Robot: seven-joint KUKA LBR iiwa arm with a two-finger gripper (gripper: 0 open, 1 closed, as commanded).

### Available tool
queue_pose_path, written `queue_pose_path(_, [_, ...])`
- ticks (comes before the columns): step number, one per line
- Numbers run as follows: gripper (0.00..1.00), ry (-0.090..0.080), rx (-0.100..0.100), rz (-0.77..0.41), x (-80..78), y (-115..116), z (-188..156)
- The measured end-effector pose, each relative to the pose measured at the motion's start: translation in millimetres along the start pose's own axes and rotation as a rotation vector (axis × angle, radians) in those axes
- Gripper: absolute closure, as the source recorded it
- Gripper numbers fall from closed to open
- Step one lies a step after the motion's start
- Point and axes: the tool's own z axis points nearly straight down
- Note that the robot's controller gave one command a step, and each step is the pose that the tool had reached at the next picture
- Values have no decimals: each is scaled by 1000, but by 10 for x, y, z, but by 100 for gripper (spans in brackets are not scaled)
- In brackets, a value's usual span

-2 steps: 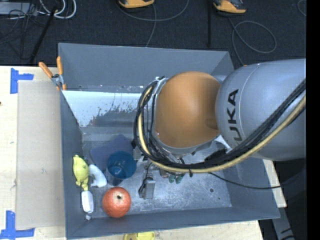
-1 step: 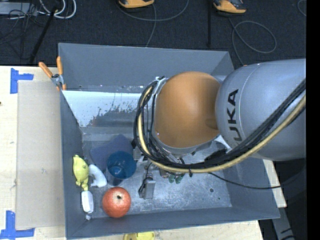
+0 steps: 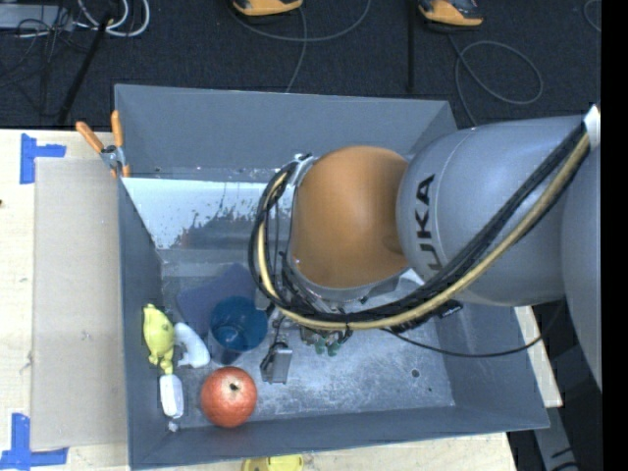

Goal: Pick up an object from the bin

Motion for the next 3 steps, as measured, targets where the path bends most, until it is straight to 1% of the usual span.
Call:
queue_pose_path(1, [0,0,2,205,76,-78,592])
queue_pose_path(2, [0,9,6,195,147,23,864])
queue_pose_path(3, [0,7,4,-108,242,58,849])
